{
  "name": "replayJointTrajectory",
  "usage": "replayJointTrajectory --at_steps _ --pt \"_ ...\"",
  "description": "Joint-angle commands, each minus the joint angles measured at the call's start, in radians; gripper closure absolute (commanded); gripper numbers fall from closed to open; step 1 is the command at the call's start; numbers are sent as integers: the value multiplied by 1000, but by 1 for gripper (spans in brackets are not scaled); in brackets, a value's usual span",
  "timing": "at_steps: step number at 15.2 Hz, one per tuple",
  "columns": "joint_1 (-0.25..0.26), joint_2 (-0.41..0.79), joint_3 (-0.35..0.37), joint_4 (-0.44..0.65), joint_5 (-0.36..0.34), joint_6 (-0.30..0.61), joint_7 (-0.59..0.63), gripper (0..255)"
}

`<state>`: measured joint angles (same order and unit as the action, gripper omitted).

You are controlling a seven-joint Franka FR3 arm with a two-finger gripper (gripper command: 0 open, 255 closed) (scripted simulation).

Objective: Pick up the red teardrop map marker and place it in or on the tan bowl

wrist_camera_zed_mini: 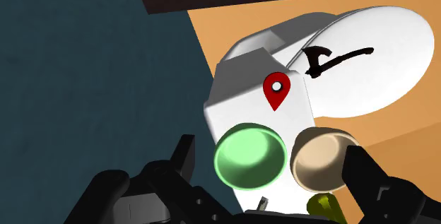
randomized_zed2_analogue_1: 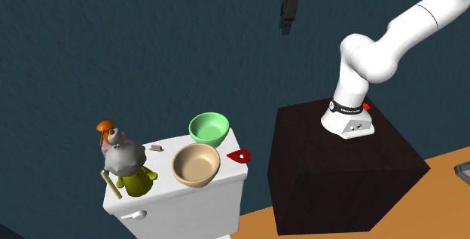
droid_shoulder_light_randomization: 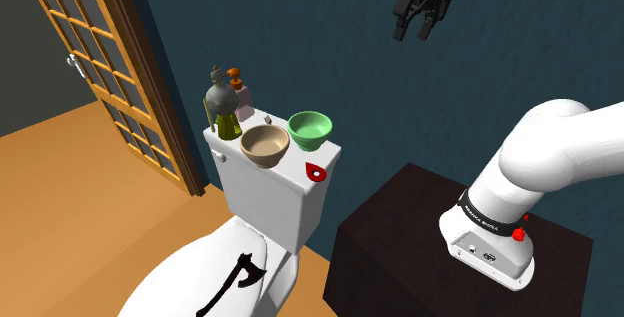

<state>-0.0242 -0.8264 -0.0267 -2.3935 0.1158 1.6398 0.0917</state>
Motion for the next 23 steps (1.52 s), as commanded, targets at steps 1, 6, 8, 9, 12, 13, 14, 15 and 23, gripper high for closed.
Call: replayJointTrajectory --at_steps 1,6,8,9,12,13,14,15,23 --pt "0 0 0 0 0 0 0 0" --pt "13 50 53 -120 19 167 28 0" --pt "19 82 75 -160 27 237 40 0" --pt "23 101 85 -178 31 273 45 0" --pt "32 168 118 -224 42 383 64 0" --pt "35 193 129 -236 45 420 70 0" --pt "38 221 139 -248 48 458 77 0" --pt "41 251 150 -257 50 496 83 0" --pt "46 545 236 -278 37 801 155 0"
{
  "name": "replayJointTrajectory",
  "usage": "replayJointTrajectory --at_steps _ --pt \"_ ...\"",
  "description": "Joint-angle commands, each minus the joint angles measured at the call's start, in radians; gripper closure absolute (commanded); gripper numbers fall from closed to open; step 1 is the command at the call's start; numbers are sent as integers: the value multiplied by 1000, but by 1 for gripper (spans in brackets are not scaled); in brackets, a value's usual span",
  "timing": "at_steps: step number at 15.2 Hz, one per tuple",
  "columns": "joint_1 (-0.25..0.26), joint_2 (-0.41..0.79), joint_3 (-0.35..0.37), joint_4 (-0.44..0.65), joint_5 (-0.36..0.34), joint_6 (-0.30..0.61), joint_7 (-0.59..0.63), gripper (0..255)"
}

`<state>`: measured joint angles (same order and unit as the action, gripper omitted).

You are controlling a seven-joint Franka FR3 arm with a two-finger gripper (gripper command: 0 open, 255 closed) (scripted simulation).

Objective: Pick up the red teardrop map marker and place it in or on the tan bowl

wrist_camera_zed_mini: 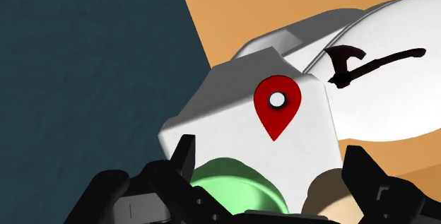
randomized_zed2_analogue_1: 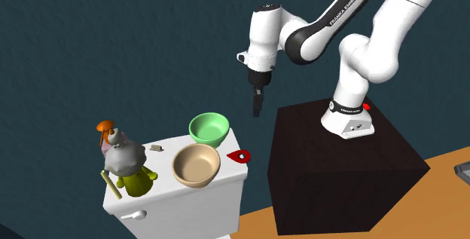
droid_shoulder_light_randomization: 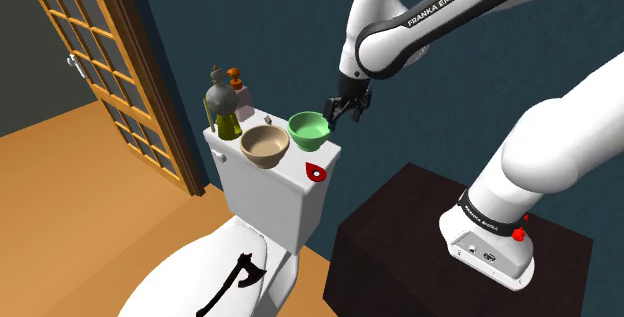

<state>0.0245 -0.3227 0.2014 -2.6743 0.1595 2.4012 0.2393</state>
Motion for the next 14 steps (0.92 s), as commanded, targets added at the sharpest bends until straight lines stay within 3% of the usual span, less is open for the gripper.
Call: replayJointTrajectory --at_steps 1,5,8,12,14 --pt "-5 84 18 7 -16 77 21 0" --pt "-16 263 52 39 -84 214 95 0" --pt "-15 403 56 80 -176 302 179 0" --pt "30 587 10 156 -317 392 303 0" --pt "60 649 -19 187 -354 418 338 0"
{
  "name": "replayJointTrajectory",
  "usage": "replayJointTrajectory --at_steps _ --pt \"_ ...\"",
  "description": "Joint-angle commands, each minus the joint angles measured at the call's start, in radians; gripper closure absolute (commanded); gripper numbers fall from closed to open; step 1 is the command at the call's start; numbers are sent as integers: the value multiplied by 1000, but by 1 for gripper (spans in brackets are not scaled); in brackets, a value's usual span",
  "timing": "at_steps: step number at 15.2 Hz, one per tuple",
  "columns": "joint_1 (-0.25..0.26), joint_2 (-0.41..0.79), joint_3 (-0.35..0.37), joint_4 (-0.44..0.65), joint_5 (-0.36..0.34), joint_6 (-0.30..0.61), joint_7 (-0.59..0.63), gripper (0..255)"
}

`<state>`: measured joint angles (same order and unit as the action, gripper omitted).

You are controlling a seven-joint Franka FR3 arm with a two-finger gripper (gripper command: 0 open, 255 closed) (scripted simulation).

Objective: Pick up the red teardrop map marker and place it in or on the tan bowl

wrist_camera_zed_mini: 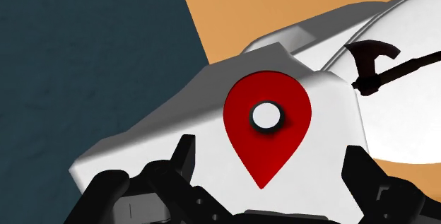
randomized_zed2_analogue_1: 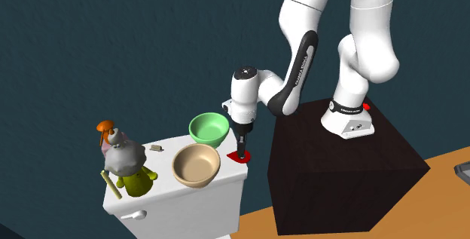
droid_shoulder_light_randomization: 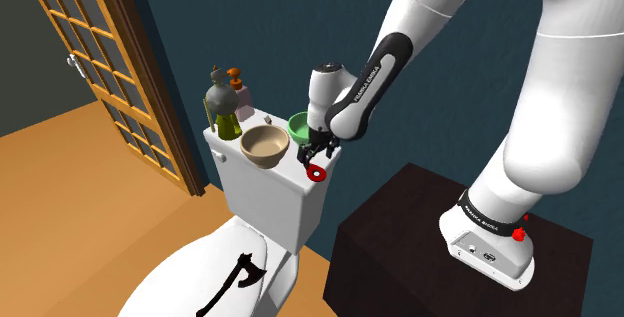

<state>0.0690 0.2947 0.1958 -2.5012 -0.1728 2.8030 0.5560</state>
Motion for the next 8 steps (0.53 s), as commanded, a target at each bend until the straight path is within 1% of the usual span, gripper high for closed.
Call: replayJointTrajectory --at_steps 1,7,8 --pt "21 47 -21 18 -29 28 27 0" --pt "60 150 -69 47 -73 103 62 0" --pt "60 150 -70 47 -73 103 62 0"
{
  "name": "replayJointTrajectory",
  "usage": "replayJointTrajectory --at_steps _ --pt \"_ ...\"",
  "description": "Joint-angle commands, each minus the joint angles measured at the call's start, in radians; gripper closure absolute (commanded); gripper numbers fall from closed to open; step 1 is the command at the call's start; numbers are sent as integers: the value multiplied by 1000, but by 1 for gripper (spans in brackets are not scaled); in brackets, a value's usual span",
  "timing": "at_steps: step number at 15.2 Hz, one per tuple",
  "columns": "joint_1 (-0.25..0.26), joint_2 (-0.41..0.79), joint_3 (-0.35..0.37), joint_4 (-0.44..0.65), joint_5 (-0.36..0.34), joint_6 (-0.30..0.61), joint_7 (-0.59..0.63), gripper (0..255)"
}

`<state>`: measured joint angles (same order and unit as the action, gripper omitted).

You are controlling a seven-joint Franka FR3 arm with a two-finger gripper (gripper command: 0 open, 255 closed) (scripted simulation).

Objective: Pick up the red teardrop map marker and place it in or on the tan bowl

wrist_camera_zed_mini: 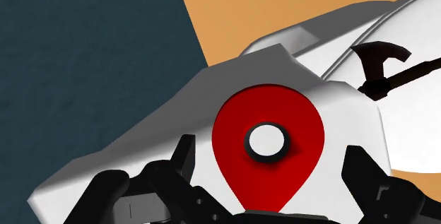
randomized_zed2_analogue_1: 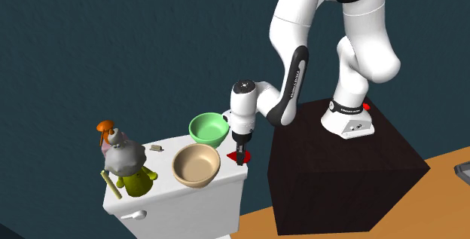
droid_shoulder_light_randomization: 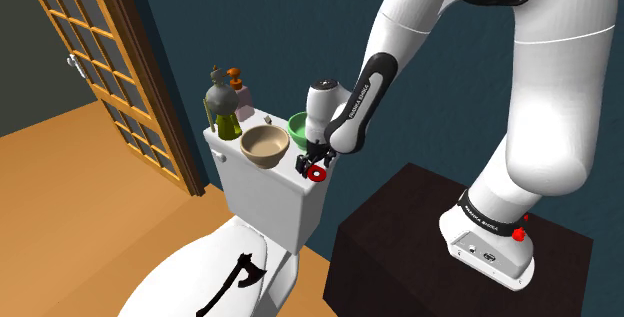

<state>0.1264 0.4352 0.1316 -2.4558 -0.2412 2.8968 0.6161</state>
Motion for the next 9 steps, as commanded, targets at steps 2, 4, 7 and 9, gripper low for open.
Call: replayJointTrajectory --at_steps 2,4,7,9 --pt "3 10 -6 1 -4 9 2 0" --pt "3 10 -6 1 -4 9 2 0" --pt "3 10 -6 1 -4 9 2 0" --pt "3 10 -6 1 -4 9 2 255"
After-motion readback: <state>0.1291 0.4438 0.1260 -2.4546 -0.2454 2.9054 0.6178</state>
